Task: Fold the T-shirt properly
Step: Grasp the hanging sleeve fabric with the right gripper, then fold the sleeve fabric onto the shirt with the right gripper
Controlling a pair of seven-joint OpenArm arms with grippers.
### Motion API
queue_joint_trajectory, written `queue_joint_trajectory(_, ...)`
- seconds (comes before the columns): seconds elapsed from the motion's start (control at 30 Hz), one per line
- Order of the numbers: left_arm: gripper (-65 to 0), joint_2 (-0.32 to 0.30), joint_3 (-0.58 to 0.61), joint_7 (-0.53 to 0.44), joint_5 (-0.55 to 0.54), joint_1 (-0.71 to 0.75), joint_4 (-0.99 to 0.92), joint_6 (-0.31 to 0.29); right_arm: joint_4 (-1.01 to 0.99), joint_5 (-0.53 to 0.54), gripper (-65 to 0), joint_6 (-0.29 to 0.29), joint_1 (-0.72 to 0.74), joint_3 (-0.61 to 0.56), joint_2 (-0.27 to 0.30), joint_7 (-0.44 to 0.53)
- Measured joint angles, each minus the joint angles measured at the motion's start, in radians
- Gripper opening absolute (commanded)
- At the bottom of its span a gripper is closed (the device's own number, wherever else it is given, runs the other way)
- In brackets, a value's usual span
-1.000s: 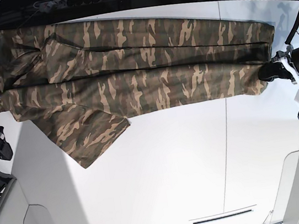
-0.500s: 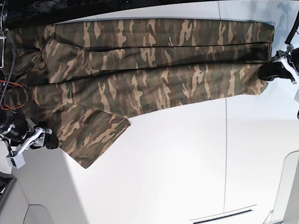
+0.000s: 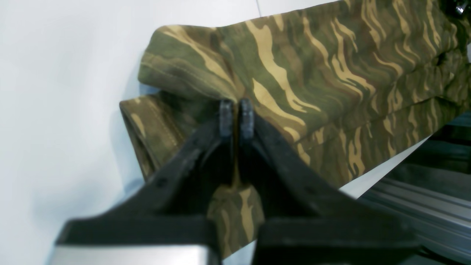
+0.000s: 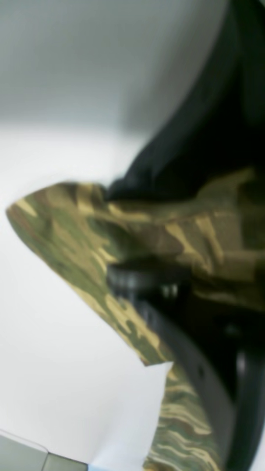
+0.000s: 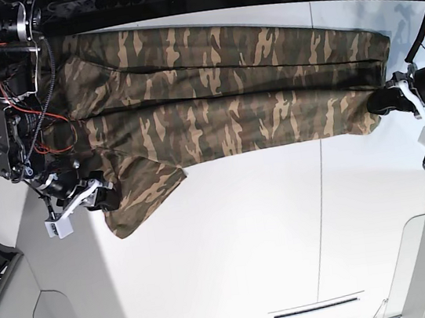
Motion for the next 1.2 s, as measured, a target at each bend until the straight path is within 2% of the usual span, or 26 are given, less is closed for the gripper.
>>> queue_joint_trajectory(0.07,-65.0,0.000,0.000,0.000,0.000,0.000,0.000,0.000,-0.001,-0.003,-63.9,-0.001,-0.002,0.000,0.000,-0.003)
queue_joint_trajectory(0.1,-65.0,0.000,0.000,0.000,0.000,0.000,0.000,0.000,-0.001,-0.003,-65.0,-0.002,-0.002,0.000,0.000,-0.006)
queue_joint_trajectory(0.2,-65.0,0.000,0.000,0.000,0.000,0.000,0.000,0.000,0.005,-0.003,-65.0,0.009,-0.002,0.000,0.000,-0.024)
queue_joint_trajectory(0.4,-65.0,-0.004,0.000,0.000,-0.001,0.000,0.000,0.000,0.178,0.096,-65.0,0.021,-0.008,0.010,0.000,-0.269)
queue_joint_trajectory(0.47,-65.0,-0.018,0.000,0.008,-0.003,0.000,0.000,0.000,0.259,0.116,-65.0,0.023,-0.017,0.024,0.001,-0.319)
queue_joint_trajectory(0.67,-65.0,-0.080,0.000,0.102,-0.093,0.000,0.000,0.000,0.509,0.230,-65.0,0.027,-0.172,0.096,0.045,-0.387)
queue_joint_trajectory(0.83,-65.0,-0.080,0.000,0.108,-0.112,-0.001,0.001,0.000,0.702,0.355,-65.0,0.029,-0.313,0.153,0.053,-0.430)
queue_joint_trajectory(1.0,-65.0,-0.080,0.000,0.112,-0.112,-0.001,0.002,0.000,0.859,0.433,-65.0,0.037,-0.472,0.263,0.053,-0.488)
queue_joint_trajectory(1.2,-65.0,-0.080,0.000,0.119,-0.104,0.000,0.002,0.000,0.986,0.485,-65.0,0.040,-0.649,0.359,0.053,-0.487)
